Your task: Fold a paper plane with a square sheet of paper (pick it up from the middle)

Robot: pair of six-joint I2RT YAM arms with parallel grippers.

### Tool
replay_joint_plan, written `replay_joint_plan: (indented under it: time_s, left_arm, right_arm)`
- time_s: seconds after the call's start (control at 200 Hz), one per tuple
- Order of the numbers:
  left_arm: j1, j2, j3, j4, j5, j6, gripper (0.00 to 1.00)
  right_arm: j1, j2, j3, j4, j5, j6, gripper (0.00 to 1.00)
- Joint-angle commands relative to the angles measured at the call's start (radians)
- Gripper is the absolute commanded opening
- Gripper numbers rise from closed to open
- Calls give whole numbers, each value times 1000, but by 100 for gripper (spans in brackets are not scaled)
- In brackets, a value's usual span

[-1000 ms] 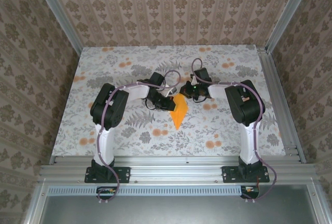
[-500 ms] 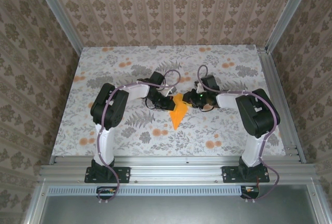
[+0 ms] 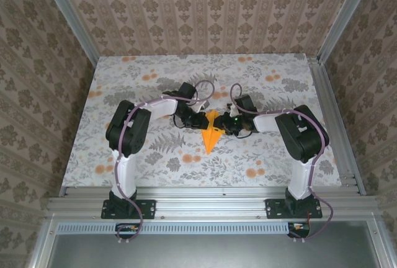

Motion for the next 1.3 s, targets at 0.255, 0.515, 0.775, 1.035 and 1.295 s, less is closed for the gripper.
replay_joint_plan:
  time_s: [0.255, 0.515, 0.775, 1.035, 1.295]
  left_arm:
    - [8, -38, -58, -27, -92, 19, 17]
    - [18, -93, -103, 8, -70, 5, 16]
    - [27, -100, -157, 69, -35, -17, 8]
    - [44, -92, -205, 104, -36, -16, 1]
    - [58, -91, -247, 127, -26, -15, 0]
  right_arm:
    - [31, 49, 70, -15, -25, 6, 32]
    - [46, 39, 111, -107, -2, -23, 33]
    - [68, 57, 159, -196, 33, -48, 34]
    - [91, 88, 208, -273, 72, -74, 35]
    - [115, 108, 227, -280, 75, -75, 35]
